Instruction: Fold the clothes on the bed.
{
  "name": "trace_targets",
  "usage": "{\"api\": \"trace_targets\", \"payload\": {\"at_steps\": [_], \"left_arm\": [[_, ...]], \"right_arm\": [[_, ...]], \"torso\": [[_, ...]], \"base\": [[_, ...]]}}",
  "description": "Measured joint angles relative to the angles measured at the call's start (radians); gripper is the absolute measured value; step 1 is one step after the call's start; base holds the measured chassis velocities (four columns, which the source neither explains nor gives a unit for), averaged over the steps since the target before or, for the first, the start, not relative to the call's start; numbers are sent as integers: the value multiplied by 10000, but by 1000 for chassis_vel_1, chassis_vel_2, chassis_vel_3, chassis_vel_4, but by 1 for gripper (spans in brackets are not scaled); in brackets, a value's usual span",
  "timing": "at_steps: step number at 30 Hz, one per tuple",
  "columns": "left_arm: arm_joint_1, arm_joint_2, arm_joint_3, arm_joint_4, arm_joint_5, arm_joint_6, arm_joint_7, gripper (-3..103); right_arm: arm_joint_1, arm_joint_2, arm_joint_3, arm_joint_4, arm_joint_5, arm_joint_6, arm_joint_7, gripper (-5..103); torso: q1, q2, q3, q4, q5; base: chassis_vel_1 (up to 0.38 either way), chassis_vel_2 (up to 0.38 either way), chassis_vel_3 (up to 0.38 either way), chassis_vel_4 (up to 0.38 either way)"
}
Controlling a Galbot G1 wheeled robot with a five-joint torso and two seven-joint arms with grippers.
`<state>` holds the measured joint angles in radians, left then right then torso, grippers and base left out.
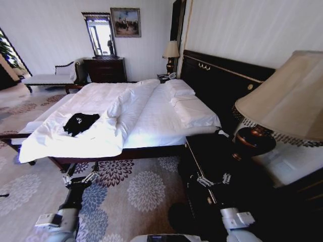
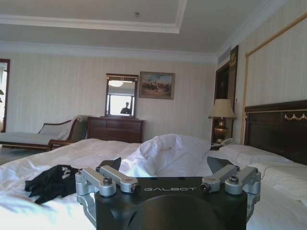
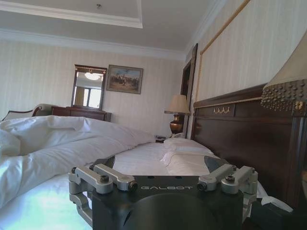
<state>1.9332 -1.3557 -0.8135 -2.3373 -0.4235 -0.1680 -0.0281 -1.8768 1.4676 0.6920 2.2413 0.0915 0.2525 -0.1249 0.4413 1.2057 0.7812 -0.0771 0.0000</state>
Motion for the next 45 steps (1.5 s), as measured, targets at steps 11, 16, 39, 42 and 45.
{"api": "trace_targets", "payload": {"at_steps": [11,16,39,42,45], "left_arm": [[24,48,-30,-46,-45,2,-6,100],[22,65,1,-81,-33,7,-6,100],[-23,30,87,-52,80,40,-6,100],[8,22,86,-60,80,39,-6,100],[13,22,76,-84,80,40,-6,100]], "right_arm": [[-42,26,26,15,-149,13,51,100],[-60,43,31,29,-159,29,53,100],[-1,105,23,12,-169,9,74,100],[13,129,3,4,-173,9,77,100],[13,131,-4,-6,-178,9,79,100]], "torso": [[-2,1,-2,1,0],[-1,1,-1,0,0],[-2,1,-1,1,0],[-1,1,-1,1,0],[-1,1,-1,0,0]], "base": [[-113,117,110,-122],[-141,134,143,-156],[-126,135,130,-136],[-125,121,118,-127],[-137,130,116,-145]]}}
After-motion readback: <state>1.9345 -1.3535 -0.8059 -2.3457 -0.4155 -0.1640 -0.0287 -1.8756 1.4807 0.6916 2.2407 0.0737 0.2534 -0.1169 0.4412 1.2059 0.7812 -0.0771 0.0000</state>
